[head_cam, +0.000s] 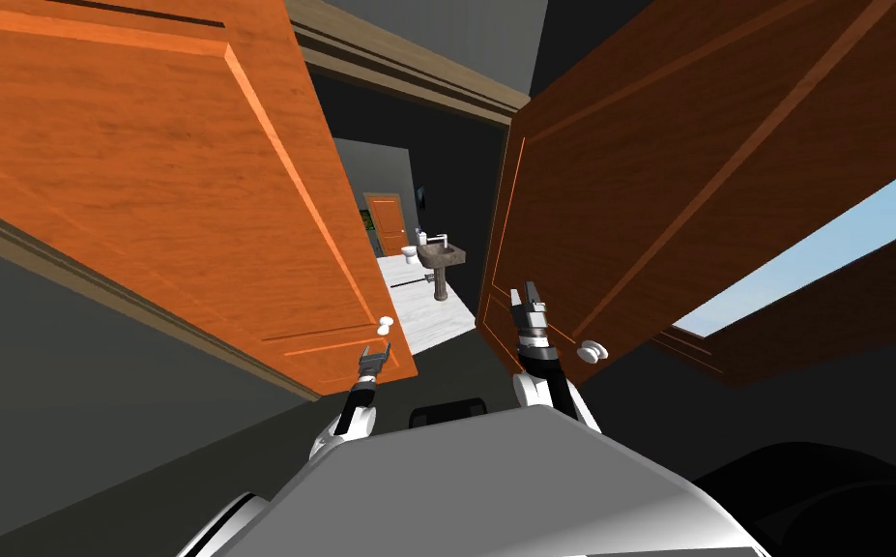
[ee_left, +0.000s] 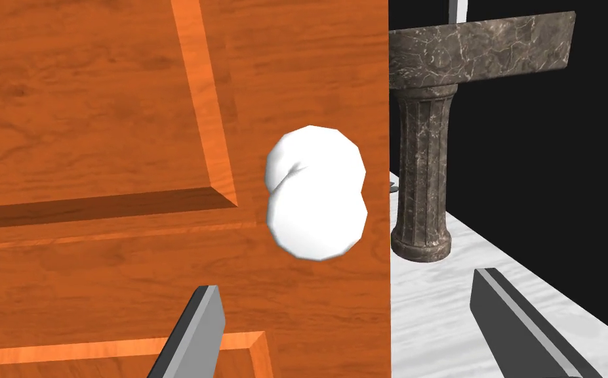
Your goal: Pull the door open
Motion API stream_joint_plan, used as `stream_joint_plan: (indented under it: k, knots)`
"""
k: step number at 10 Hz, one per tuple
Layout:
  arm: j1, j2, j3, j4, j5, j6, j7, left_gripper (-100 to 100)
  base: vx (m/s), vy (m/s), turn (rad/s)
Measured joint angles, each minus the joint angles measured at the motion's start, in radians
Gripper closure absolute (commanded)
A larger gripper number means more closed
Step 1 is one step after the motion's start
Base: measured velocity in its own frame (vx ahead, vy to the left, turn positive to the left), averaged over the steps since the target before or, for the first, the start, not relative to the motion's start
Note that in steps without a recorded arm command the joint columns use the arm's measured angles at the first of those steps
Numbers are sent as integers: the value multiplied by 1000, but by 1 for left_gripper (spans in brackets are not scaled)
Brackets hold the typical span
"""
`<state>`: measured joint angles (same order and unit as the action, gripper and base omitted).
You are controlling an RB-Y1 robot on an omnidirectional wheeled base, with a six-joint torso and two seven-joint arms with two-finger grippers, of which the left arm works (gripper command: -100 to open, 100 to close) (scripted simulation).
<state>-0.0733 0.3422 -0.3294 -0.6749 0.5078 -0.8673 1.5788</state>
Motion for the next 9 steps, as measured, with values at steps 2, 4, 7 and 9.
stream_joint_plan:
  k: [2, 4, 7, 9]
  knots:
    - [10, 27, 12, 16, 9, -16, 26, -100, 192, -6, -165]
    - [26, 43, 26, 27, 18, -35, 43, -100, 176, -34, -105]
    - [23, 50, 29, 44, 20, -46, 54, 100, 26, 4, 14]
    - [24, 53, 32, 43, 21, -43, 51, 100, -7, 7, -4]
